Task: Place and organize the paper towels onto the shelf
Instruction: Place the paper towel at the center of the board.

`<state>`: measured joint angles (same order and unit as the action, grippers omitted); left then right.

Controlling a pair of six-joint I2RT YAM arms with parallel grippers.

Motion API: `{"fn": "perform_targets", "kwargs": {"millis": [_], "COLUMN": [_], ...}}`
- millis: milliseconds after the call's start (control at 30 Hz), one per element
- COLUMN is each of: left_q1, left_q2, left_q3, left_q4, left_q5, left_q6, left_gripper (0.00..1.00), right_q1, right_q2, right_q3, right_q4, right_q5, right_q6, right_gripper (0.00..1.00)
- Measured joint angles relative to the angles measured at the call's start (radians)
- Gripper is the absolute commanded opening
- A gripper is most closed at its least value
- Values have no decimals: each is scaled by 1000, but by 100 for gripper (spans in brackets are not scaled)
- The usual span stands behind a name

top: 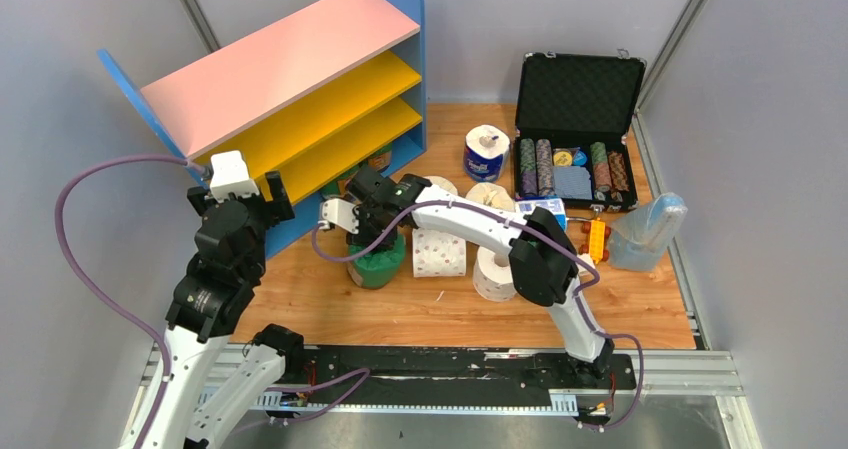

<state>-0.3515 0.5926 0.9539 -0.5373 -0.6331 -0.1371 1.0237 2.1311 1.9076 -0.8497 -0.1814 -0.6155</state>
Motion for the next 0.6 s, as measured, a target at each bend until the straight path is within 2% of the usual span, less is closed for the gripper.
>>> {"fn": "perform_targets", "kwargs": {"millis": [100, 233, 433, 600], "left_q1": [0, 0, 1, 1], "left_q2": [-5, -5, 19, 85], "left_q3": [0, -1, -3, 11], "left_q4": [2, 5, 10, -14], "left_q5": [4, 13, 42, 99], "left_q6": [0, 0, 0, -1], "left_gripper": [96, 96, 96, 97], "right_q1": [-5, -6, -6, -12], "right_q2": [14, 6, -96, -356], "right_q3": [0, 6, -30, -147], "right_q4": [12, 39, 40, 56], "right_q5": [0, 1, 14, 35], "right_q6": [-8, -18, -14, 31], "right_gripper": [57, 70, 78, 84]}}
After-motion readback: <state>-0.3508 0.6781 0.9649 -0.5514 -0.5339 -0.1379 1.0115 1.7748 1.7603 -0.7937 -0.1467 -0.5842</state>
